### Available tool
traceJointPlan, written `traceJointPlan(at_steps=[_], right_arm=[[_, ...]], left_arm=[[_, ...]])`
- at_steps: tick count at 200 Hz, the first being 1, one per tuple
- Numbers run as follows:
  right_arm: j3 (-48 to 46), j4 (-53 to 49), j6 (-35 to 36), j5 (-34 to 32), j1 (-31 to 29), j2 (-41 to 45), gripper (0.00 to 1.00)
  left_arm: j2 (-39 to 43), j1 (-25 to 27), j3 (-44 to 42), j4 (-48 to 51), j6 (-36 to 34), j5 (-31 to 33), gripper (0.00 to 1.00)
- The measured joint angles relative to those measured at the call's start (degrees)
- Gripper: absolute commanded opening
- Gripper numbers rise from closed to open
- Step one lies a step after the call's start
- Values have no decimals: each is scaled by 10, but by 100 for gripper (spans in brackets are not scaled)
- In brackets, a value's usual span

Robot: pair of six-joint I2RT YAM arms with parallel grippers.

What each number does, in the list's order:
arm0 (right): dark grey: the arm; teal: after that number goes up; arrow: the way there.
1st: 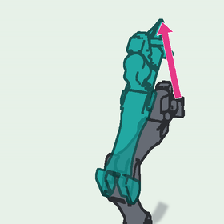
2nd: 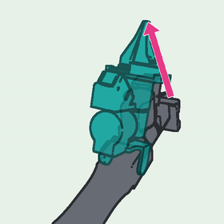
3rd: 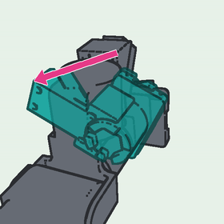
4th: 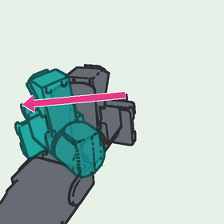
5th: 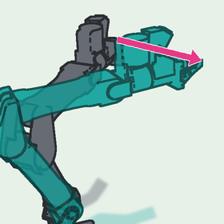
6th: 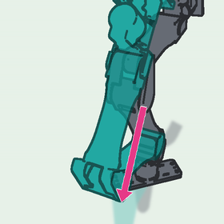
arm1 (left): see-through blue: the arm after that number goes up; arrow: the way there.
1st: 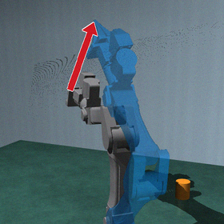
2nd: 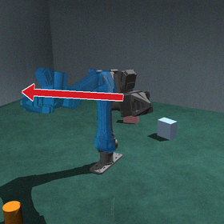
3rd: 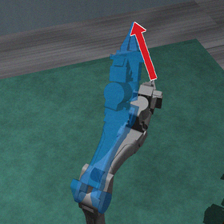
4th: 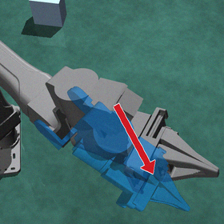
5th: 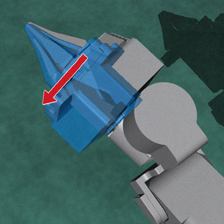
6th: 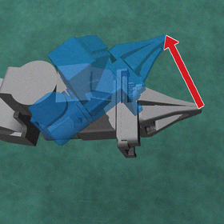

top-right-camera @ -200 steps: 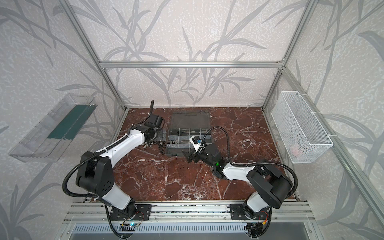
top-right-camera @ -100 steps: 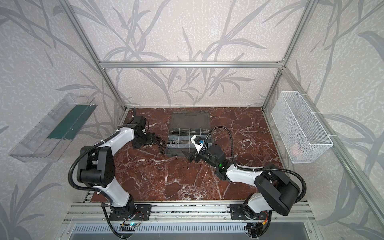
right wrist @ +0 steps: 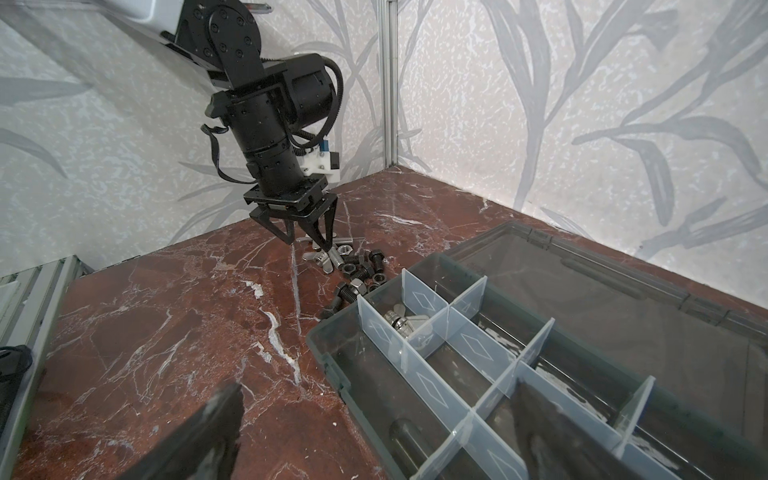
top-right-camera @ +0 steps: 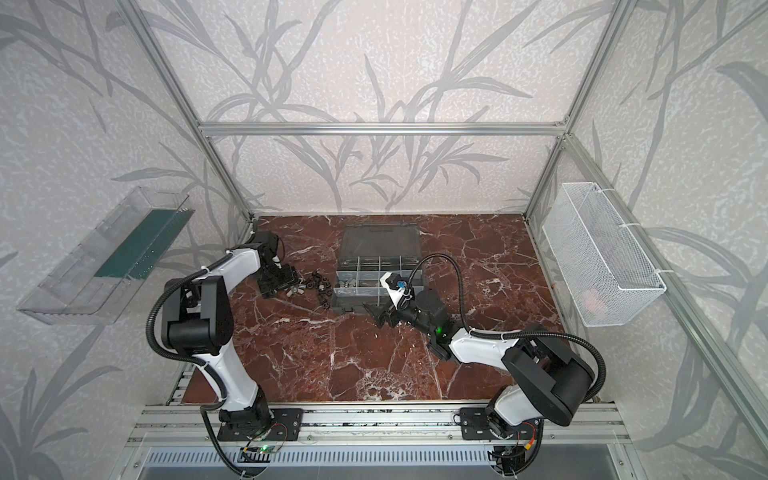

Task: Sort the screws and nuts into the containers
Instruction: 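Move the open left gripper back over the pile and lower it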

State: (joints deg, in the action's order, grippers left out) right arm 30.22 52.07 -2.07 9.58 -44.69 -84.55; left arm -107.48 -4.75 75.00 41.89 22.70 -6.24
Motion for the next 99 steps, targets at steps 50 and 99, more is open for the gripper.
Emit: traceJointPlan(at_steps=[50,99], right_arm=[[0,-1,-1,0,0,-7,99],[0,-1,-1,-1,0,-7,99]], left_arm=[[-15,7,16,-1,-11,1,57],[-50,18,23,2,-18,-2,48]])
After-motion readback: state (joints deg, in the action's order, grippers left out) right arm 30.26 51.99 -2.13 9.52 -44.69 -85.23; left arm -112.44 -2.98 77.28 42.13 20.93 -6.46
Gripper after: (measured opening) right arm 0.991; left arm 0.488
